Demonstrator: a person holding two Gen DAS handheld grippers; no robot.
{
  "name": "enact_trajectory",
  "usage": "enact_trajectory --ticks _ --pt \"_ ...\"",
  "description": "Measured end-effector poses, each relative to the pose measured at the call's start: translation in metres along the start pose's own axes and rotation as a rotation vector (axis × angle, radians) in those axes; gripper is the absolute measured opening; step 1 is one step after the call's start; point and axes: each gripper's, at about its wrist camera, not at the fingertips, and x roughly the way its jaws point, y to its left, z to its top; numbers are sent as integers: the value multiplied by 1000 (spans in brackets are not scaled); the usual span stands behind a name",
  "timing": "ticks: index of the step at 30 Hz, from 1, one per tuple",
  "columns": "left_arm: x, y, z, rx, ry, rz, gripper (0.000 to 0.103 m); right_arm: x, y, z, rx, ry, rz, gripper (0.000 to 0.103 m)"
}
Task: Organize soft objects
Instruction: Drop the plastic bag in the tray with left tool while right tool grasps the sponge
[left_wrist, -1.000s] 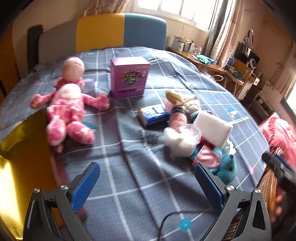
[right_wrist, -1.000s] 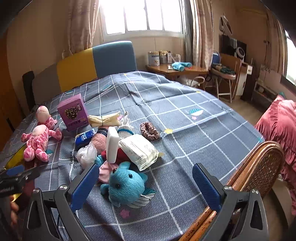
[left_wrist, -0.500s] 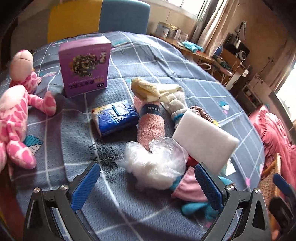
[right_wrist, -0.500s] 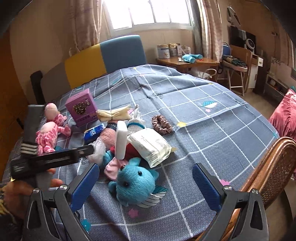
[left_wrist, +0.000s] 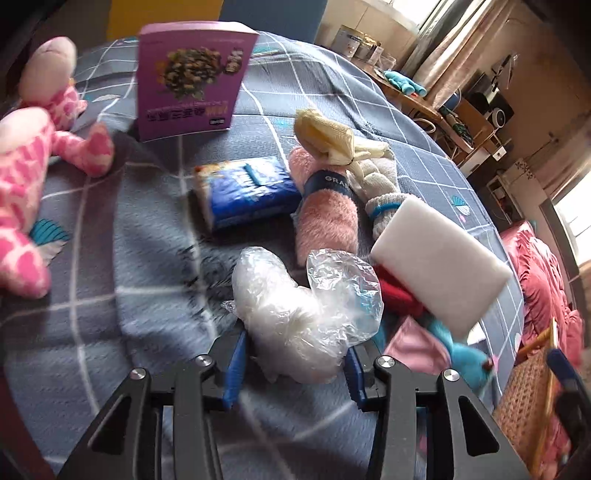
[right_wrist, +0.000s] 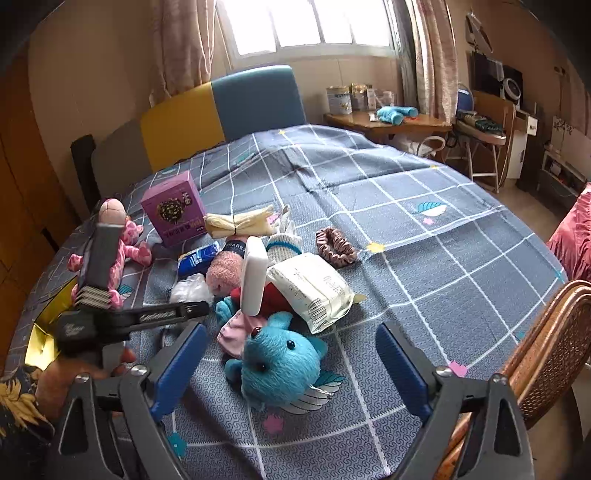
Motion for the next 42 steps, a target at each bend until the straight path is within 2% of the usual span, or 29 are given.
enact_trajectory --ticks 3,8,11,16,19,21,22,27,29,34,38,40,42 --pt "-23 6 -11 19 -47 20 46 7 2 9 0 30 17 90" --pt "-61 13 -31 52 -126 61 46 20 29 39 -127 54 22 90" --pt "-84 20 -41 49 -166 58 46 40 50 54 -234 72 -33 90" --pt "-124 38 -52 25 -236 65 46 88 59 66 -274 160 -77 89" --pt "-149 59 -54 -21 -277 78 47 110 59 64 -287 217 -106 70" --pt "-163 82 -56 -71 -293 113 48 121 58 60 -284 248 -109 28" --pt "-170 99 -56 -109 -291 145 48 124 58 57 -284 252 -112 25" --pt "-188 181 -44 -270 -311 282 48 116 61 53 -269 211 -96 20" --pt "-185 209 -34 -303 -305 313 49 106 63 56 -259 176 -94 20" --pt "-163 242 -8 -321 -267 367 49 86 77 60 -268 122 -66 20" --pt "-147 255 4 -321 -267 386 62 67 90 59 -279 86 -21 20" --pt "-141 256 11 -321 -271 395 64 60 98 57 -293 77 3 20" --pt "-143 256 9 -329 -287 393 79 55 108 54 -305 75 29 20"
